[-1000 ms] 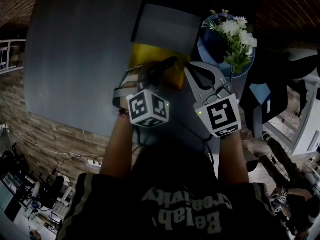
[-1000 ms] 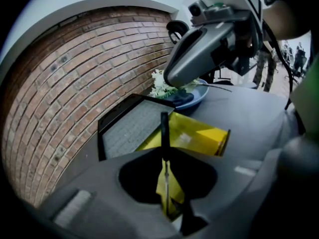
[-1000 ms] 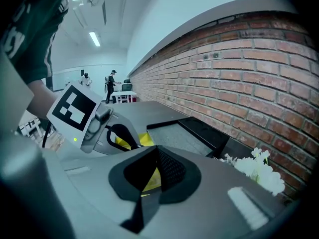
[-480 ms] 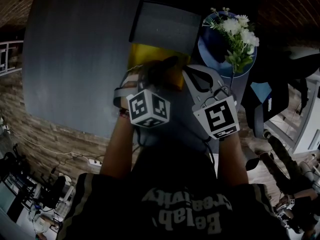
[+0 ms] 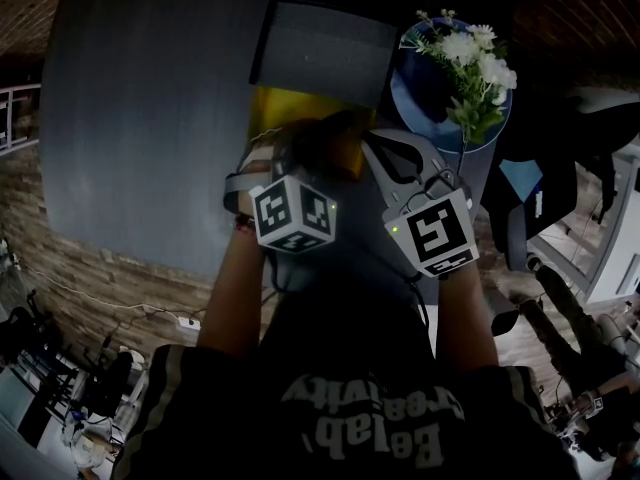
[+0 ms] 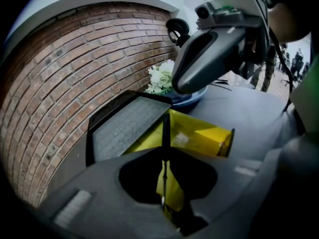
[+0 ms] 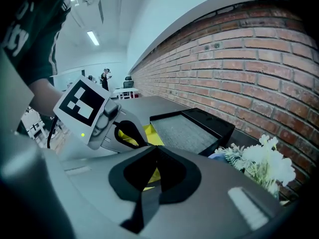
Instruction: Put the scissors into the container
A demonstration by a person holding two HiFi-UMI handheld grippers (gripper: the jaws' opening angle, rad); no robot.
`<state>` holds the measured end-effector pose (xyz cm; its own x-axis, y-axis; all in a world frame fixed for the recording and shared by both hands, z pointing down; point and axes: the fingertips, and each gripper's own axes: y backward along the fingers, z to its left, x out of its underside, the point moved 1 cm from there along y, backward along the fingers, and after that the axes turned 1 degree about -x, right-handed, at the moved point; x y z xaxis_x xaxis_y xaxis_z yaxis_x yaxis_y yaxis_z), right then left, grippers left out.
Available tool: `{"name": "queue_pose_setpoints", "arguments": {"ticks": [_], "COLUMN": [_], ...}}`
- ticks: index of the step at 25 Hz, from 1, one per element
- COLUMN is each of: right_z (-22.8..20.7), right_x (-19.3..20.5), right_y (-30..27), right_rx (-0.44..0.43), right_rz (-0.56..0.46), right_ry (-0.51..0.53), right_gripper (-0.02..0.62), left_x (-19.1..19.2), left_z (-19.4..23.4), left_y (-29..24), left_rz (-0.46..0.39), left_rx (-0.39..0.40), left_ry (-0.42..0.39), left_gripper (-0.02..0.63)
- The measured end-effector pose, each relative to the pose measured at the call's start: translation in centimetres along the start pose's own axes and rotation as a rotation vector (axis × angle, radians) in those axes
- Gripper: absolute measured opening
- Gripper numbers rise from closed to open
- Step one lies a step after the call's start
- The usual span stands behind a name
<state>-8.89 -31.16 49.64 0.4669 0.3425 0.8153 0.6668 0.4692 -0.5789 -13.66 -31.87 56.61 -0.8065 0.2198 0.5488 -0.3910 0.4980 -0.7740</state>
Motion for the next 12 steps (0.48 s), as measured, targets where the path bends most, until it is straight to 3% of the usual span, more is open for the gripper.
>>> {"name": "queue_pose_setpoints", "arguments": {"ticks": [12], "right_z": [-0.40], "right_x": [0.78], "right_y": [0.20], "right_rx": [0.002], "right_rz": [0.018], "right_ry": [0.004], "right_gripper": [0.006], "left_x": [0.28], "left_z": [-0.44], "left_y": [-0.95], "left_rz": [0.019], "left_rx": [0.022], "left_ry": [-0.002], "left_gripper": [0.049]}}
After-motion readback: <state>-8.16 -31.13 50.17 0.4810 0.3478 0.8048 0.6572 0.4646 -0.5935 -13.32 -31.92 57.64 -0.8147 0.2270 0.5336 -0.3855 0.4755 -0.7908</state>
